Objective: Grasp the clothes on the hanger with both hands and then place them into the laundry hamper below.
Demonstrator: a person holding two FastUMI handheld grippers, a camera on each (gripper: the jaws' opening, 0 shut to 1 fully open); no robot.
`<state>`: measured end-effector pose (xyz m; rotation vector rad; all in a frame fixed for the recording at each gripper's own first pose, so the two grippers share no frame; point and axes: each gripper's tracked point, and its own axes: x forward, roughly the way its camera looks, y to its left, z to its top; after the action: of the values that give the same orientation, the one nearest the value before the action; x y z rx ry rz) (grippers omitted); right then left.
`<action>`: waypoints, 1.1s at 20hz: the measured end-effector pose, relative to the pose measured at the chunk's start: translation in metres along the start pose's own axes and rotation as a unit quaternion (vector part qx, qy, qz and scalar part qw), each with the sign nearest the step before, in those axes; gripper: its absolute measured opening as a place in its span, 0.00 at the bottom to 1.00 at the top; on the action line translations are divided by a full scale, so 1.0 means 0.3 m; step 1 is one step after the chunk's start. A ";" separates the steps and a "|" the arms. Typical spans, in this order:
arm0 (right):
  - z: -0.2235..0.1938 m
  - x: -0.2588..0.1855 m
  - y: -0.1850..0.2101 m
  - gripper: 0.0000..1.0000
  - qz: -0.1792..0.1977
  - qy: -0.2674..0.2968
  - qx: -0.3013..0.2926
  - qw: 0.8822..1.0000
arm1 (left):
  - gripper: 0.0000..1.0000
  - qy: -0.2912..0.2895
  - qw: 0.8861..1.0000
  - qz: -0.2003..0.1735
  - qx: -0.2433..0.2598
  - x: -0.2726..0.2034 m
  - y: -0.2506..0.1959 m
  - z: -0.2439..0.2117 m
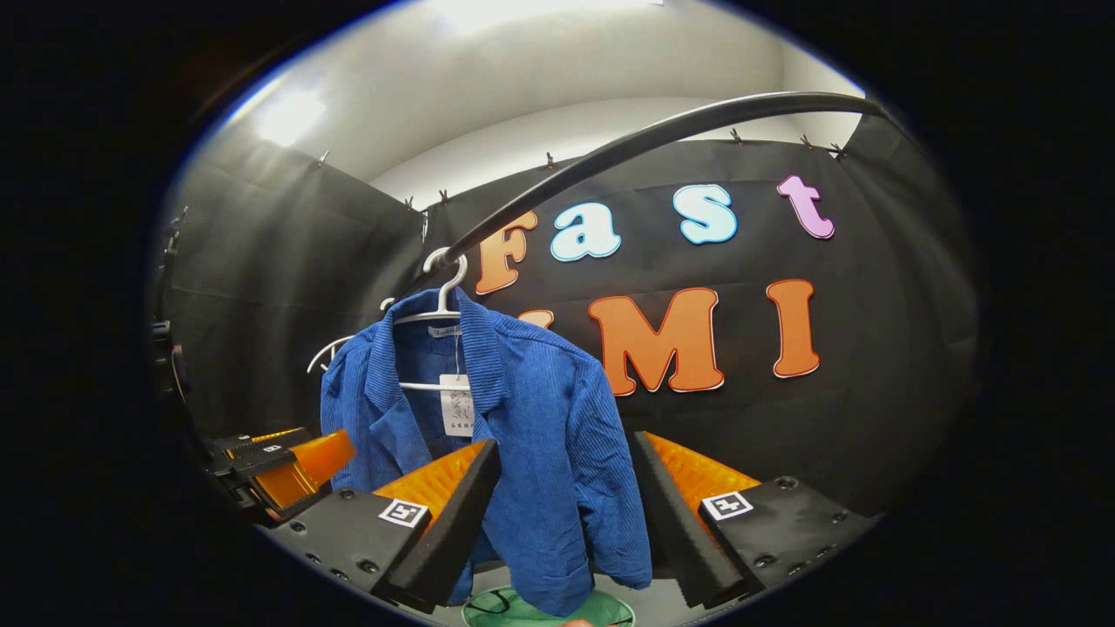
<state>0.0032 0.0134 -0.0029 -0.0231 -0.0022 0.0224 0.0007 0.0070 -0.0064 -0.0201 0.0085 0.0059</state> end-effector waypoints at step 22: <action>0.014 -0.006 0.032 0.99 0.012 -0.009 -0.001 1.000 | 0.95 -0.024 0.999 0.012 0.020 -0.023 0.035 0.057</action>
<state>0.0011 0.0231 0.0009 -0.0253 -0.0194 0.0460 -0.0060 0.0177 0.0105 0.0207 -0.0398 0.0305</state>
